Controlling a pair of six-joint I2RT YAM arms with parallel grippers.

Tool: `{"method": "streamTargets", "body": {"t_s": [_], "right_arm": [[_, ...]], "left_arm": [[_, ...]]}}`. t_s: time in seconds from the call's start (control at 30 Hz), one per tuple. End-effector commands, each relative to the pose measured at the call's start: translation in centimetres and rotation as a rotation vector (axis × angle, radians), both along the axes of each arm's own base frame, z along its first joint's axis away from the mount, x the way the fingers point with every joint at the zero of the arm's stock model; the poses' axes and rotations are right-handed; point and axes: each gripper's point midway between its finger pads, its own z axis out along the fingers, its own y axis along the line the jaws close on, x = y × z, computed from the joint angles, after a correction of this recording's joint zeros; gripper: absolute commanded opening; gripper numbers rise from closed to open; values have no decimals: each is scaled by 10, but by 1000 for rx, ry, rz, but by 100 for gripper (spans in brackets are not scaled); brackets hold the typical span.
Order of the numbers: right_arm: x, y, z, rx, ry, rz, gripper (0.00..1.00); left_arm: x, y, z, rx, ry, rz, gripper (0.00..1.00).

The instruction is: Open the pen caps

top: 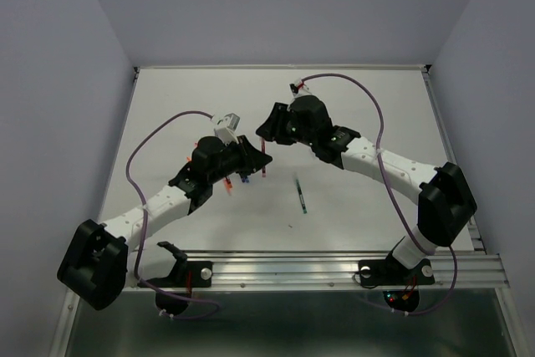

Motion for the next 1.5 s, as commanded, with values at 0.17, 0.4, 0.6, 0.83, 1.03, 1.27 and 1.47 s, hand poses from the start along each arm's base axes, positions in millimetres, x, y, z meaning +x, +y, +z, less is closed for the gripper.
{"method": "streamTargets", "body": {"t_s": [0.17, 0.4, 0.6, 0.83, 1.03, 1.27, 1.47], "right_arm": [[4, 6, 33, 79, -97, 5, 29], [10, 0, 39, 62, -153, -19, 1], [56, -44, 62, -19, -276, -194, 1], [125, -130, 111, -36, -400, -429, 1], [132, -172, 109, -71, -407, -499, 1], [91, -166, -8, -259, -190, -294, 1], [57, -184, -81, -363, 11, -295, 2]], "left_arm": [[1, -7, 41, -57, -123, -31, 0], [-7, -8, 32, -56, -99, -60, 0], [-27, 0, 11, -43, -44, -75, 0], [-47, 12, -8, -22, 5, -62, 0], [-42, 21, -10, -9, 24, 11, 0], [-3, 67, -53, 252, 246, 367, 0], [13, 97, -83, 369, 383, 540, 0]]}}
